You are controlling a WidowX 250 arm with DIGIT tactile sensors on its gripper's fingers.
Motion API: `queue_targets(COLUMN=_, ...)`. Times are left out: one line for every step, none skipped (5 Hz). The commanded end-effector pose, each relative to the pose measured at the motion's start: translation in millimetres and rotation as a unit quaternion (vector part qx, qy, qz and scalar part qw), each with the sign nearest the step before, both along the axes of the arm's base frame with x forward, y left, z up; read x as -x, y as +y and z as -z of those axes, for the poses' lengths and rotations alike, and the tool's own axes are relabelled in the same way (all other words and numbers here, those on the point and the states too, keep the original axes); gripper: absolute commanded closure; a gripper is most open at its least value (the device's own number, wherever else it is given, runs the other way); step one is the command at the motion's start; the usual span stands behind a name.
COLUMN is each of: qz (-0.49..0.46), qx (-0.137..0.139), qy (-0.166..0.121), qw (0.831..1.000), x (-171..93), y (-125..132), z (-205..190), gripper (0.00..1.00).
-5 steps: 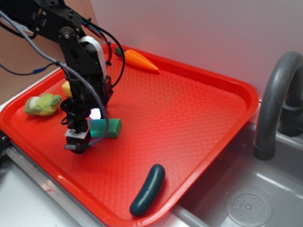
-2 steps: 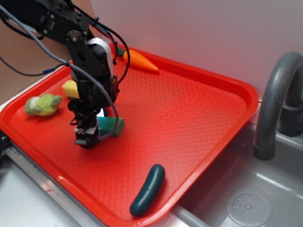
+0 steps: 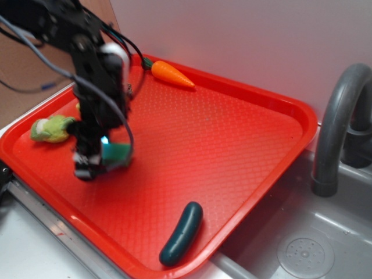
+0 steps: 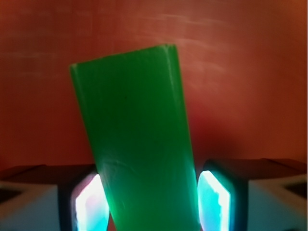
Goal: Grab the green block.
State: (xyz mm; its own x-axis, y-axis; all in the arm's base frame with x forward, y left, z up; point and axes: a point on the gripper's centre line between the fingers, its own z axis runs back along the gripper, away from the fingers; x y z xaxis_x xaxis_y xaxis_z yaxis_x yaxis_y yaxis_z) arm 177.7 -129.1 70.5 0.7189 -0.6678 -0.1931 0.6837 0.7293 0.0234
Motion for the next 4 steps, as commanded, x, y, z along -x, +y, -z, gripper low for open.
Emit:
queue_targets(qz=-0.174, qx=0.033, qy=-0.043, qw=0.983, x=5, y=33, z=-110, gripper=1.00)
queue_targets(qz=-0.232, qx=0.081, qy=-0.086, qw=0.966, x=25, y=51, z=-157, gripper=1.00)
queue_targets(qz=-0.253, qx=0.122, qy=-0.131, qw=0.951, x=38, y=66, z=-178, gripper=1.00)
queue_targets(qz=-0.241, qx=0.136, qy=-0.129, qw=0.952, x=34, y=69, z=-172, gripper=1.00)
